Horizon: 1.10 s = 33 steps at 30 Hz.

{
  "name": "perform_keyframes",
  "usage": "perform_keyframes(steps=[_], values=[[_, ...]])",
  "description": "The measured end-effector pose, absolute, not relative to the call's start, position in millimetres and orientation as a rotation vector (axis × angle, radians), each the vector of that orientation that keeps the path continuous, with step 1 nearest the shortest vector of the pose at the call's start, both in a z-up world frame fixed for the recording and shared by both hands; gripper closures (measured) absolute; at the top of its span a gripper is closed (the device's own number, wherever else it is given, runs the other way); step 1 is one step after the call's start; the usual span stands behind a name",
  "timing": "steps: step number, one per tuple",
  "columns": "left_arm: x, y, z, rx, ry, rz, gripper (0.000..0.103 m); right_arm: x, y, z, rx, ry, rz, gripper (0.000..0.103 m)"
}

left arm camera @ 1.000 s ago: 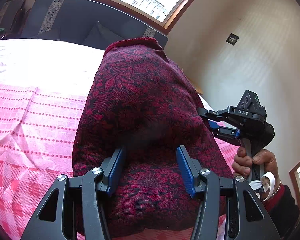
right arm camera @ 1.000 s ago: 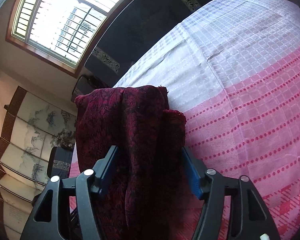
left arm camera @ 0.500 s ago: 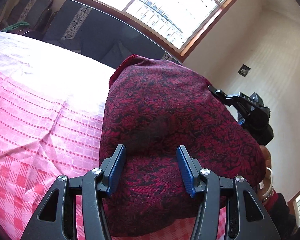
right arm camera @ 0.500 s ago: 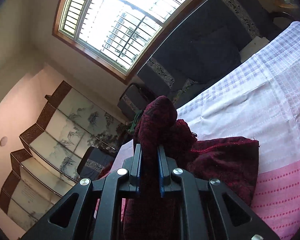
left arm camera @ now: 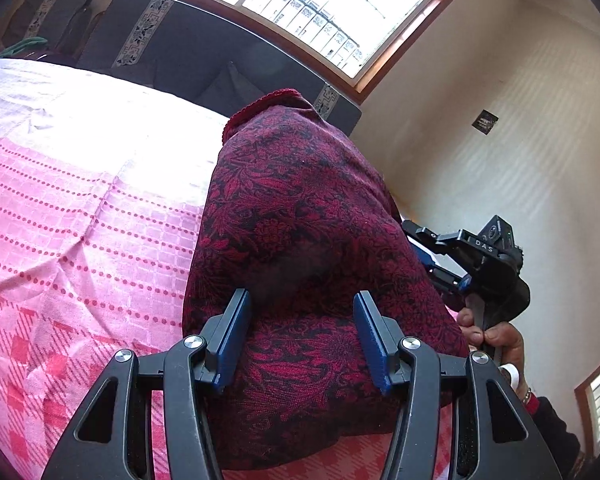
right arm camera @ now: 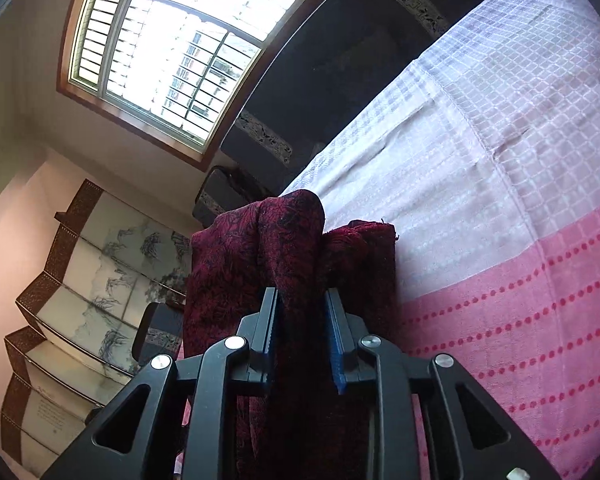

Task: Fold small clothes
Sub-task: 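Press the folded sweater flat with the open left gripper while the right gripper holds its edge, then open the right gripper and release the sweater edge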

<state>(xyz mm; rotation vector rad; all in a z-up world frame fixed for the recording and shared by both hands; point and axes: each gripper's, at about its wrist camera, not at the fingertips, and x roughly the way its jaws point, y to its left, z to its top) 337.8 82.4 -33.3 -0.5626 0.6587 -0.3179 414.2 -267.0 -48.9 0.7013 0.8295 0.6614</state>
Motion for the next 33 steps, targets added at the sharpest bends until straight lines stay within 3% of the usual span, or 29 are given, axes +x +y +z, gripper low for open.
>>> perform_keyframes(steps=[3,7,9,10,12,13,17,20,27,33], values=[[336.9,82.0,-33.5,-0.570,0.656,-0.317,0.049,383.7,-270.0,-26.3,0.597,0.820,0.633,0.076],[335.0,83.3,-35.6,-0.577,0.650,-0.317,0.049,332.7,-264.6,-13.3,0.466,0.830,0.663,0.054],[332.5,84.2,-37.0,-0.578,0.648,-0.317,0.049,322.9,-256.5,-21.3,0.473,0.878,0.702,0.052],[332.4,84.3,-37.1,-0.577,0.647,-0.317,0.049,322.2,-250.6,-26.2,0.471,0.901,0.708,0.053],[332.0,85.5,-37.5,-0.577,0.650,-0.319,0.049,325.3,-237.3,-36.0,0.405,0.937,0.669,0.083],[331.5,86.8,-37.7,-0.582,0.652,-0.317,0.049,327.5,-233.2,-40.9,0.399,0.951,0.658,0.091],[328.1,90.0,-39.3,-0.590,0.658,-0.329,0.049,318.6,-241.5,-37.5,0.372,0.838,0.569,0.092],[324.6,86.8,-36.4,-0.551,0.665,-0.312,0.048,322.2,-239.2,-61.5,0.367,0.891,0.564,0.092],[314.3,84.3,-34.4,-0.508,0.670,-0.296,0.048,320.2,-234.6,-55.8,0.369,0.864,0.575,0.090],[317.8,73.0,-33.7,-0.437,0.696,-0.262,0.048,297.1,-237.3,-38.4,0.289,0.804,0.508,0.082]])
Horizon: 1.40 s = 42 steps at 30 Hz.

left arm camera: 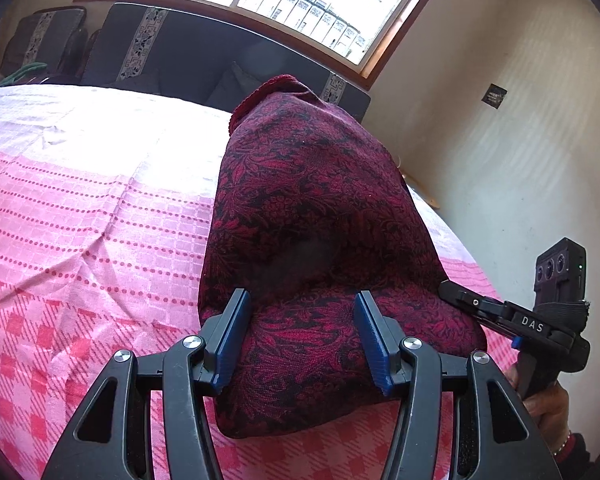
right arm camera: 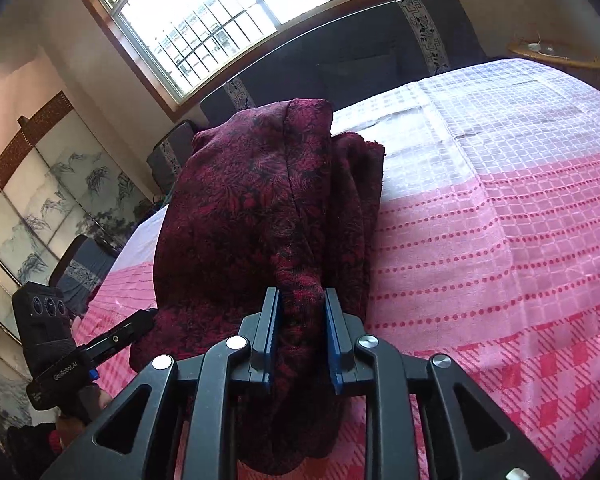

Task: Fold small clothes
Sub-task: 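Open the right gripper and release the sweater edge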

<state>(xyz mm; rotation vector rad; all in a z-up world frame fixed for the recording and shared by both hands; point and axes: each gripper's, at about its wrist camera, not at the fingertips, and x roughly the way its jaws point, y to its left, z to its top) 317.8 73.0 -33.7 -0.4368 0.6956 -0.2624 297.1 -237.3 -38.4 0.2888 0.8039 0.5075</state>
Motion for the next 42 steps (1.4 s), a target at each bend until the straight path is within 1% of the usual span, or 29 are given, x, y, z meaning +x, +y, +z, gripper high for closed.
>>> perform_keyframes(steps=[3,6,11,13,15,16,17,24,29,33,37,42], values=[[319.9,70.4,-33.9,-0.424,0.704,-0.248,0.048,279.1,-227.7,-31.8,0.196,0.794,0.459,0.080],[321.6,64.5,-32.9,-0.389,0.716,-0.223,0.048,271.8,-219.7,-43.6,0.074,0.823,0.393,0.077],[323.5,55.5,-30.7,-0.347,0.723,-0.197,0.048,274.5,-228.1,-55.4,0.099,0.860,0.369,0.071],[323.5,55.4,-30.9,-0.350,0.723,-0.195,0.048,272.9,-227.9,-53.4,0.093,0.857,0.362,0.070],[323.3,54.3,-30.7,-0.349,0.722,-0.190,0.048,273.9,-229.9,-53.8,0.101,0.862,0.350,0.064],[323.1,53.6,-30.5,-0.346,0.722,-0.187,0.048,275.3,-230.3,-54.0,0.106,0.865,0.347,0.060],[323.3,52.6,-30.3,-0.342,0.722,-0.184,0.048,275.7,-231.2,-54.4,0.111,0.866,0.343,0.058],[322.5,54.4,-31.7,-0.338,0.722,-0.179,0.047,276.9,-231.1,-55.0,0.108,0.868,0.328,0.055],[321.8,55.2,-31.7,-0.337,0.721,-0.176,0.046,279.3,-230.4,-55.6,0.106,0.871,0.313,0.050],[320.0,56.6,-31.3,-0.338,0.715,-0.167,0.044,280.6,-231.2,-56.6,0.116,0.876,0.309,0.048],[311.4,61.7,-19.8,-0.302,0.678,-0.164,0.044,281.6,-231.3,-57.2,0.117,0.877,0.310,0.047],[315.5,90.1,-1.8,-0.336,0.659,-0.195,0.044,281.9,-231.1,-57.8,0.123,0.877,0.310,0.046]])
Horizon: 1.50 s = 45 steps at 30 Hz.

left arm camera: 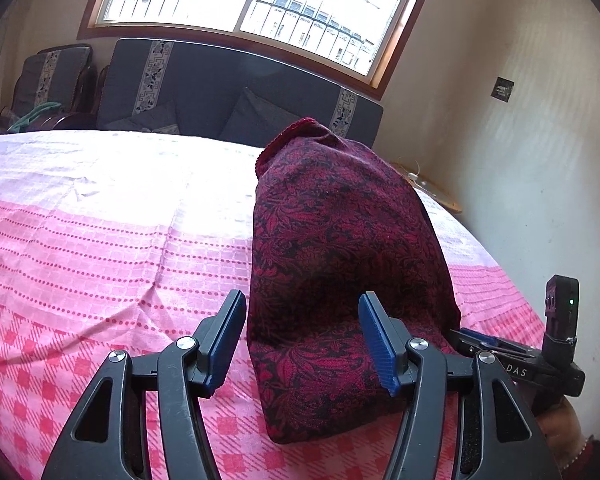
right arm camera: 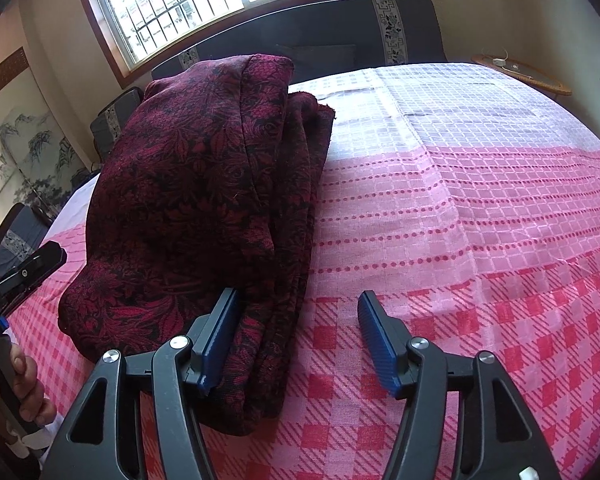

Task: Fold small clothes

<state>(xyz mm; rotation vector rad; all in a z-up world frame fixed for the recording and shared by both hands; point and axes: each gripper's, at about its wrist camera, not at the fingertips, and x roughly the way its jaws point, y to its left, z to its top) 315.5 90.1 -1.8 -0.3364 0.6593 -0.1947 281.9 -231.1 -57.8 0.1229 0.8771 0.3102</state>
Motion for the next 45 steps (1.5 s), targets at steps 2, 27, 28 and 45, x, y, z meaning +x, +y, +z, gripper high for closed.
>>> perform_keyframes(steps=[2,27,28,45], values=[[324.9,102.2,-2.0,-0.364,0.692,-0.247,0.044,282.0,-231.0,-58.0,0.124,0.877,0.311,0.045],[379.1,100.5,-35.0,-0.385,0.799,-0.379,0.037,322.0,-156.1,76.2,-0.082,0.616,0.568,0.062],[378.9,98.8,-33.9,-0.373,0.793,-0.372,0.037,339.5,-133.3,81.8,-0.103,0.655,0.640,0.071],[382.2,93.0,-37.4,-0.365,0.820,-0.372,0.035,499.7,-58.0,-36.5,-0.061,1.075,0.557,0.098]])
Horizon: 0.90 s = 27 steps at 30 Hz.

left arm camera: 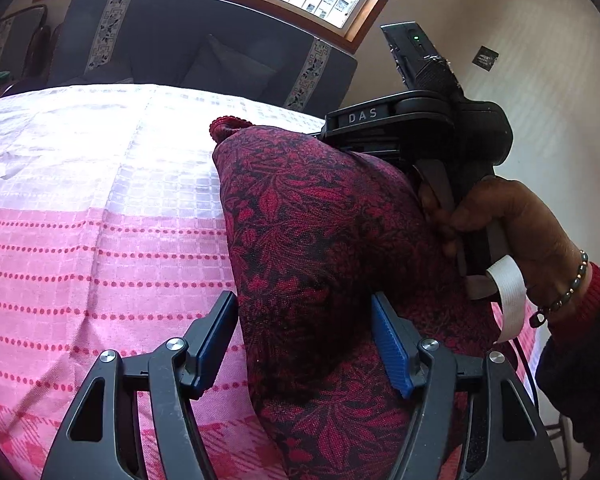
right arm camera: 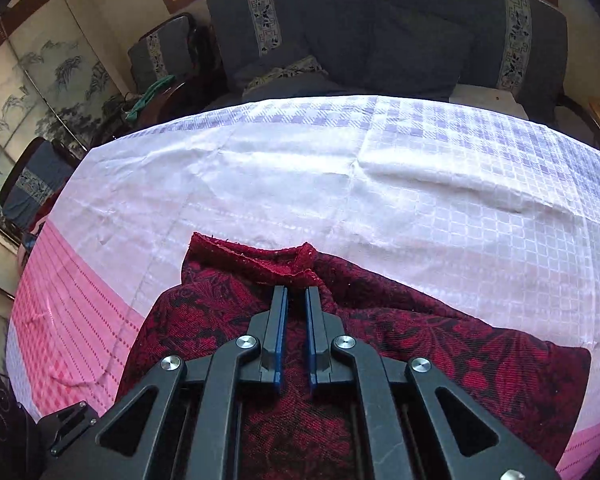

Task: Fold small clothes

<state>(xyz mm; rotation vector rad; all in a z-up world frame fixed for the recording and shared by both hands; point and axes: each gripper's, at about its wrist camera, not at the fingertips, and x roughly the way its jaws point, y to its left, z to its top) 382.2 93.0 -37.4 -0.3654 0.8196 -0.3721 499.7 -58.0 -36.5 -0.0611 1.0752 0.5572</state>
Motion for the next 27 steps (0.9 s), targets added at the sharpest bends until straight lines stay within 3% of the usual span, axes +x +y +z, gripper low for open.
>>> perform_keyframes(steps=[3,5,8,13,16,21,22,24,27], values=[[383.2,95.7,-40.1,-0.373,0.826,-0.367,0.033,489.7,-80.4,-5.7,0.079,0.987,0.615,0.097],[382.7,97.0,-40.4,-0.374,0.825,-0.367,0.033,480.7,-101.7,19.9,0.133,0.930,0.590,0.087],[380.9,98.3,-41.3,-0.370,0.822,-0.363,0.032,457.9,-124.0,41.8,0.063,0.874,0.544,0.087],[381.4,96.6,-41.1,-0.368,0.821,-0.362,0.032,443.5,-136.7,2.0,-0.085,0.940,0.477,0.094],[381.0,95.7,-40.6,-0.360,0.819,-0.357,0.031,445.5,-148.6,-27.8,-0.032,0.956,0.456,0.101],[381.5,96.7,-40.6,-0.368,0.822,-0.352,0.029,445.2,-178.3,-18.8,0.147,0.936,0.517,0.102],[381.2,97.2,-40.4,-0.368,0.820,-0.348,0.029,439.4,-192.5,-8.7,0.231,0.889,0.544,0.101],[380.3,97.0,-40.1,-0.364,0.817,-0.342,0.028,424.2,-223.8,9.9,0.336,0.805,0.534,0.089],[379.7,96.6,-39.9,-0.362,0.814,-0.338,0.028,405.8,-251.0,13.2,0.361,0.824,0.529,0.085]])
